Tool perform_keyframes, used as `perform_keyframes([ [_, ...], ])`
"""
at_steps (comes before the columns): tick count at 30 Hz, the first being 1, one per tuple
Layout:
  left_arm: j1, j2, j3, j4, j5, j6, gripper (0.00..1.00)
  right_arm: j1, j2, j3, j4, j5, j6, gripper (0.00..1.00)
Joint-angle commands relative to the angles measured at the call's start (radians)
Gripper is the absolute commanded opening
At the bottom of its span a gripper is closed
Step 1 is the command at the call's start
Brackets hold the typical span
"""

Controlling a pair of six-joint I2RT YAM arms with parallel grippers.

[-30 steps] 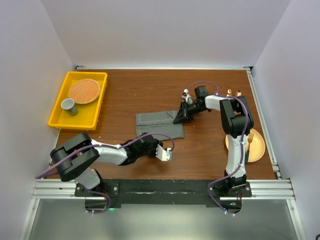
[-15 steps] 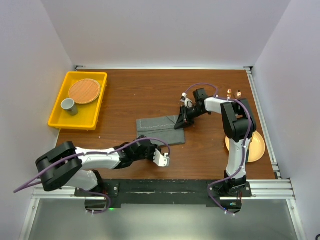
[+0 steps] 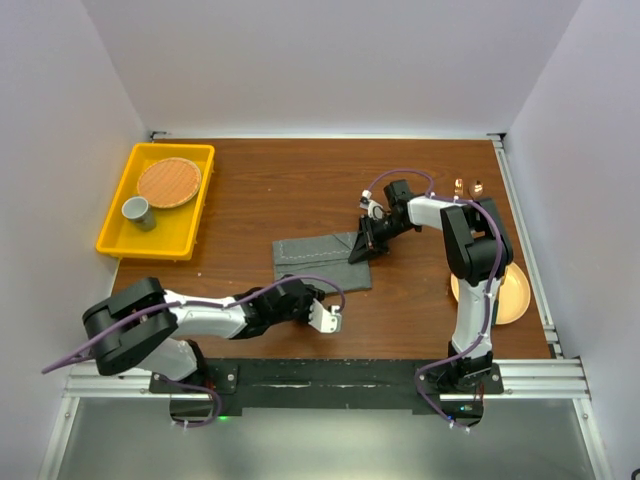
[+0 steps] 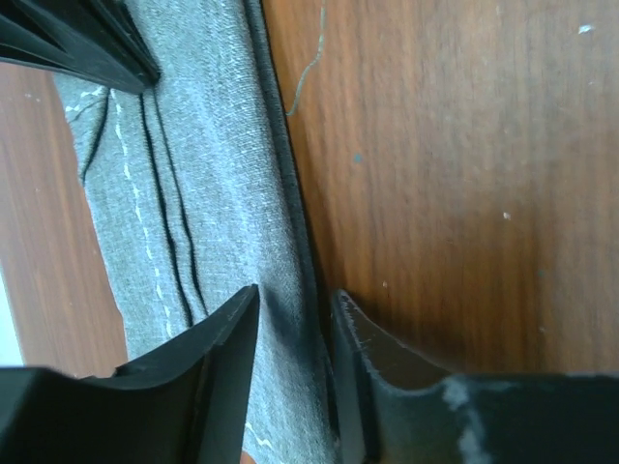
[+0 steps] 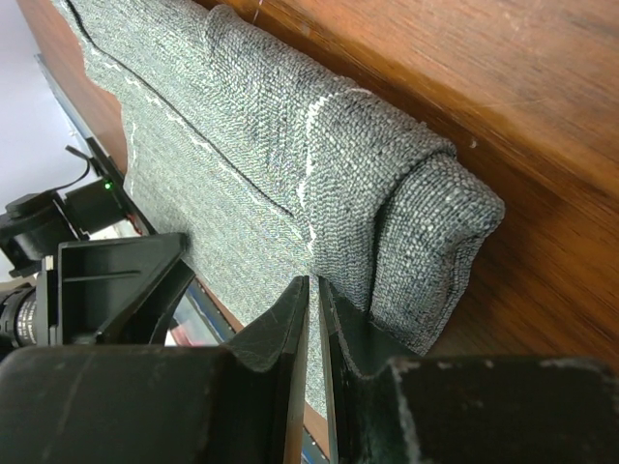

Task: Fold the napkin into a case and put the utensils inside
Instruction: Pick up the 2/3-rectangle-folded napkin from the center of the board.

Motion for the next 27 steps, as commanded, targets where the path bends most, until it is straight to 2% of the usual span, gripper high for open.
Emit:
perform_keyframes([
  [1, -0.008, 0.073, -0.014, 0.078, -0.043, 0.045, 0.33, 0.002, 0.043, -0.007, -0.043, 0.162, -0.06, 0.15],
  [2, -0.008, 0.079, -0.009, 0.085, -0.056, 0.046, 0.26, 0.003, 0.045, -0.004, -0.045, 0.167, -0.066, 0.15],
  [4, -0.008, 0.077, 0.002, 0.083, -0.059, 0.037, 0.2, 0.003, 0.049, 0.001, -0.052, 0.17, -0.072, 0.15],
  [7, -0.004, 0.036, 0.012, 0.036, -0.025, 0.014, 0.05, 0.003, 0.054, 0.007, -0.061, 0.175, -0.087, 0.15],
  [9, 0.008, -0.005, 0.026, -0.001, 0.024, -0.006, 0.0, 0.003, 0.055, 0.01, -0.071, 0.178, -0.093, 0.15],
  [13, 0.06, -0.031, 0.103, -0.121, 0.131, -0.073, 0.0, 0.003, 0.055, 0.024, -0.084, 0.176, -0.11, 0.15],
  [18, 0.156, -0.009, 0.201, -0.187, 0.271, -0.124, 0.0, 0.003, 0.055, 0.046, -0.106, 0.167, -0.116, 0.15],
  [27, 0.295, 0.077, 0.373, -0.38, 0.504, -0.149, 0.0, 0.003, 0.041, 0.066, -0.121, 0.165, -0.112, 0.15],
])
